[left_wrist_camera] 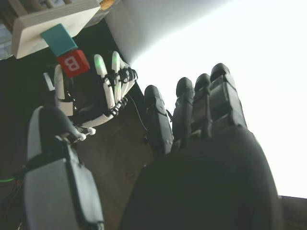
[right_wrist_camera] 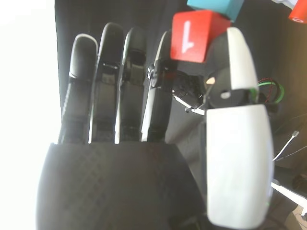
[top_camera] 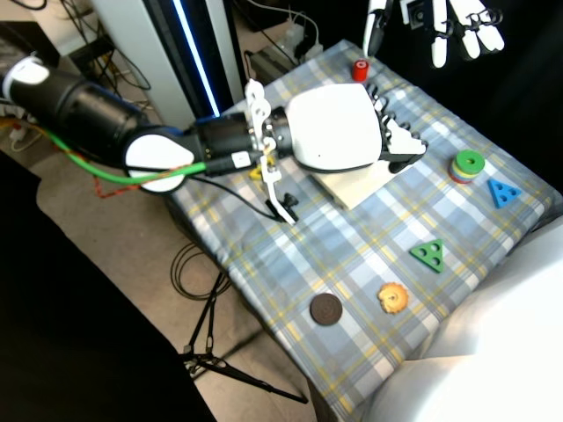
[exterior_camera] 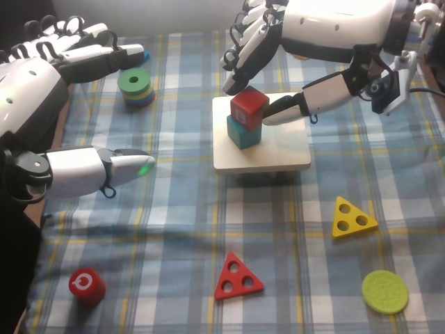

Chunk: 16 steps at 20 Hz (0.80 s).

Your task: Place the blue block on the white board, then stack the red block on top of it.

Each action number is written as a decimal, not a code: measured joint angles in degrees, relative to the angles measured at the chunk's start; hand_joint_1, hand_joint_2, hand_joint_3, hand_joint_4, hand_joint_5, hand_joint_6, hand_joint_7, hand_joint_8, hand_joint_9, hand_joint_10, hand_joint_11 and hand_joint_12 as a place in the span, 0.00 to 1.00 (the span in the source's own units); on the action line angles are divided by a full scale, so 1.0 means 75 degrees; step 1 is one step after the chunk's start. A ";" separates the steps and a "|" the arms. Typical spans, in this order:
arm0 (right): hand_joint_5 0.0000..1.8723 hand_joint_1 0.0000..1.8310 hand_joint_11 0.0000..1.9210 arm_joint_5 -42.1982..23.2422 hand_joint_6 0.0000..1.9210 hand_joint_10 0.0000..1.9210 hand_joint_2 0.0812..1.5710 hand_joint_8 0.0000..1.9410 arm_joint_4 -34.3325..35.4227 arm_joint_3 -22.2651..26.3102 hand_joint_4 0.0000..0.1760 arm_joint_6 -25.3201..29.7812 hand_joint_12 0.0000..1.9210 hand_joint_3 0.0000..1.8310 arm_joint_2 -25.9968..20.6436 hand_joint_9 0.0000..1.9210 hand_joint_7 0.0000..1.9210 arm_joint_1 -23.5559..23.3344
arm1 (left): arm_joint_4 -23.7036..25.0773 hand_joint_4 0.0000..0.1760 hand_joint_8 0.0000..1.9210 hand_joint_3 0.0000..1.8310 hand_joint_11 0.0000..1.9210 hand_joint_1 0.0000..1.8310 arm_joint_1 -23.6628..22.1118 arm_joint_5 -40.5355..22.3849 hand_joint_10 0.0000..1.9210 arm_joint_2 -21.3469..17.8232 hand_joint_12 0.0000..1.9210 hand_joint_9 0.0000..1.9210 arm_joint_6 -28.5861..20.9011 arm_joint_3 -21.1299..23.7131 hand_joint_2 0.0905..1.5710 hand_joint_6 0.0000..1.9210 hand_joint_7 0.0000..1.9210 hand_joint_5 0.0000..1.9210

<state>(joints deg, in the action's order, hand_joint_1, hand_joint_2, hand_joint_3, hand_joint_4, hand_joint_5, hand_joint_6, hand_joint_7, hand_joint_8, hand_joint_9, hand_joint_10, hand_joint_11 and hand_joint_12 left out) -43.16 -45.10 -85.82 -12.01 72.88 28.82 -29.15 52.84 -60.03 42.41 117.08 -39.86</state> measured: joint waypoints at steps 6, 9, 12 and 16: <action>0.46 0.50 0.14 0.0000 0.00 0.50 0.60 0.00 0.0000 -0.0006 0.51 0.0000 0.83 0.00 0.0000 0.24 0.39 0.0000 | 0.0006 0.73 0.00 0.00 0.00 0.44 -0.0047 0.0015 0.00 0.0000 0.00 0.00 0.0000 0.0000 0.54 0.00 0.08 0.23; 0.23 0.47 0.00 0.0038 0.00 0.09 0.55 0.00 0.0029 0.0047 0.44 0.0000 0.54 0.00 -0.0020 0.21 0.26 0.0000 | 0.0003 0.72 0.00 0.00 0.00 0.44 -0.0047 0.0012 0.00 0.0000 0.00 0.00 0.0000 0.0000 0.54 0.00 0.08 0.23; 0.04 0.47 0.00 -0.0163 0.00 0.01 0.55 0.00 0.0268 0.0216 0.64 0.0000 0.27 0.00 -0.0347 0.06 0.06 0.0000 | -0.0090 0.68 0.00 0.00 0.00 0.42 -0.0047 -0.0009 0.00 0.0032 0.00 0.01 0.0000 -0.0003 0.54 0.00 0.07 0.22; 0.00 0.38 0.00 -0.0848 0.00 0.00 0.55 0.00 0.1696 0.0761 0.63 -0.0466 0.07 0.00 -0.1090 0.00 0.01 0.0192 | 0.0262 0.47 0.01 0.00 0.01 0.38 -0.0207 -0.0233 0.01 -0.0006 0.00 0.02 -0.0933 -0.0152 0.52 0.00 0.09 0.20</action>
<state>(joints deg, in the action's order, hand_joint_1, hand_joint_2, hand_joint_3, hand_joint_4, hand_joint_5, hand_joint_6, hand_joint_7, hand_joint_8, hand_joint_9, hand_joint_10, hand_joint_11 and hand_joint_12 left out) -49.52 -32.38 -80.12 -15.51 64.71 30.26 -27.18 51.29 -61.78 42.37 110.08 -40.99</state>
